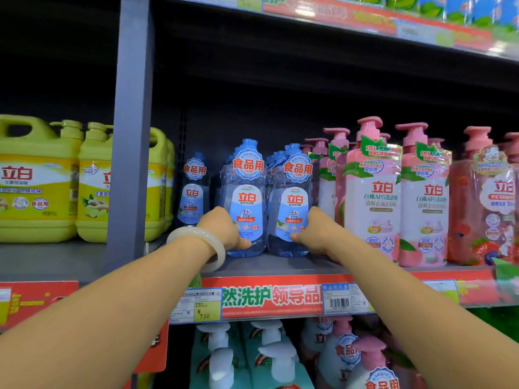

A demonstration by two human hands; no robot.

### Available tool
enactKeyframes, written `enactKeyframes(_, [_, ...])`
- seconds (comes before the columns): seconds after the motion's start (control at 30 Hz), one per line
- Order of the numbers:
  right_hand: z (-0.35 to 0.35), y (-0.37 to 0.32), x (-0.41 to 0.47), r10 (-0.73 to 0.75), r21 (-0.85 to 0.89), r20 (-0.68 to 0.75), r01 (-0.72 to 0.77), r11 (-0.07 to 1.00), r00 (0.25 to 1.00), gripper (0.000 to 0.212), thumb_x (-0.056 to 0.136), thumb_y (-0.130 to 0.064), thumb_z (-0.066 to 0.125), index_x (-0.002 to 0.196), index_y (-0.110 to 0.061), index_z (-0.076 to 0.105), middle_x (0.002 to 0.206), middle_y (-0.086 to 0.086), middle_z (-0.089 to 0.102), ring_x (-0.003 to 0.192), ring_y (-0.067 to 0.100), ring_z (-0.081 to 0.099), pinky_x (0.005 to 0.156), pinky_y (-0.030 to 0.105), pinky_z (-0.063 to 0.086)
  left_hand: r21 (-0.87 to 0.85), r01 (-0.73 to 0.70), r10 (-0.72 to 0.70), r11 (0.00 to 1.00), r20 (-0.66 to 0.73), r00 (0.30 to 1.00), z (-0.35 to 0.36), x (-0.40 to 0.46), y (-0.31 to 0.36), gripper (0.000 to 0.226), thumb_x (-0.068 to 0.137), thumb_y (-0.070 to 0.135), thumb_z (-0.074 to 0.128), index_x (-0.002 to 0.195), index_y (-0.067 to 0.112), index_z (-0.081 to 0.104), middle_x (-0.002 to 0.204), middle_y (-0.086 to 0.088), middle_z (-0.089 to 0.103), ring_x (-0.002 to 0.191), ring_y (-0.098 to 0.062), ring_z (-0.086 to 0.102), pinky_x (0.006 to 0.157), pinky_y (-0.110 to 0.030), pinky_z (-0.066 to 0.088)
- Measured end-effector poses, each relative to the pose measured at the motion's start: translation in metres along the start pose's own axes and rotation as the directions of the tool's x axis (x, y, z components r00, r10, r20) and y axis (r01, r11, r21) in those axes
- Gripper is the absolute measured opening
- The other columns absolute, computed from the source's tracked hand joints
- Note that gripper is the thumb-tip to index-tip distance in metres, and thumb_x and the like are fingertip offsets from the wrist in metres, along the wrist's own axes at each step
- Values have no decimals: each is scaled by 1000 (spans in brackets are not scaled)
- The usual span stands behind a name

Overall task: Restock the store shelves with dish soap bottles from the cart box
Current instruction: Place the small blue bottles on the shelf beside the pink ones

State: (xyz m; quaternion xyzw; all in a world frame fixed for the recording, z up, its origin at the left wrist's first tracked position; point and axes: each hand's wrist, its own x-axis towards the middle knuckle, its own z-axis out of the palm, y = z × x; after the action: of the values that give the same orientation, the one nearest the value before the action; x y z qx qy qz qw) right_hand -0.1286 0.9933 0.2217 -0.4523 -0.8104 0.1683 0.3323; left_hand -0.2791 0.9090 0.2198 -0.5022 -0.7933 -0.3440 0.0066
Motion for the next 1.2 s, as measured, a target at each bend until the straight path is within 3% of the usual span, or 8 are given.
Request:
enactKeyframes(0.13, [14, -3, -1, 13, -10, -61, -13, 1000, 998, 67, 83, -24, 69, 131, 4, 30, 130, 15, 52, 117, 28, 53, 93, 32, 44, -28, 23, -24, 999, -29, 999, 0, -2, 2, 61, 80, 28, 73, 123, 0, 40, 110, -7, 57, 97, -22, 57, 82, -28, 46])
enactKeyframes(0.27, [9, -9, -10, -105, -400, -138, 42, 916, 985, 60, 89, -46, 57, 125, 0, 42, 126, 16, 51, 116, 29, 49, 98, 33, 40, 31, 32, -31, 999, -31, 999, 1, -3, 3, 63, 82, 31, 71, 125, -2, 38, 122, -9, 54, 110, -25, 59, 91, -31, 50])
enactKeyframes(0.47, [21, -3, -4, -38, -254, -153, -2, 967, 987, 96, 73, -49, 74, 133, 9, 26, 129, 19, 46, 117, 29, 51, 92, 32, 46, -58, 88, -90, 994, -35, 995, -1, 1, 1, 71, 76, 28, 77, 125, -2, 35, 102, -9, 57, 106, -27, 61, 72, -27, 44])
enactKeyframes(0.6, [23, -3, 2, -22, -194, -187, -15, 981, 982, 88, 70, -39, 79, 128, 5, 30, 126, 17, 53, 116, 30, 55, 86, 33, 46, -60, 57, -59, 997, -31, 998, 1, 4, 1, 68, 77, 26, 76, 125, -1, 36, 106, -5, 56, 98, -22, 56, 79, -28, 46])
enactKeyframes(0.73, [23, -5, 0, -16, -242, -201, -34, 970, 979, 86, 72, -43, 77, 128, 3, 31, 125, 13, 54, 114, 29, 56, 78, 31, 43, -54, 54, -55, 997, -26, 998, 2, 5, 1, 69, 77, 26, 76, 126, 0, 35, 119, -6, 58, 109, -23, 58, 88, -31, 48])
enactKeyframes(0.87, [24, -4, -1, -60, -346, -247, -30, 938, 967, 86, 72, -53, 72, 129, -1, 33, 128, 13, 47, 116, 28, 51, 87, 34, 46, -51, 58, -60, 997, -34, 998, 2, 2, 4, 68, 78, 27, 74, 126, -1, 34, 115, -6, 57, 111, -23, 57, 84, -28, 46])
enactKeyframes(1.1, [24, -3, -1, -53, -301, -222, -17, 953, 974, 96, 72, -54, 72, 135, 2, 26, 134, 16, 42, 119, 29, 50, 88, 36, 47, 13, 84, -84, 996, -14, 996, 1, -3, 8, 71, 80, 31, 72, 130, -2, 33, 125, -8, 55, 112, -24, 56, 83, -28, 45])
enactKeyframes(1.2, [24, -3, -2, -29, -273, -202, -28, 962, 979, 101, 73, -53, 71, 139, 3, 20, 138, 18, 39, 123, 30, 48, 90, 38, 47, 95, 86, -89, 992, 28, 996, -4, -6, 10, 48, 83, 33, 69, 115, 4, 47, 111, -7, 58, 101, -22, 57, 77, -27, 44])
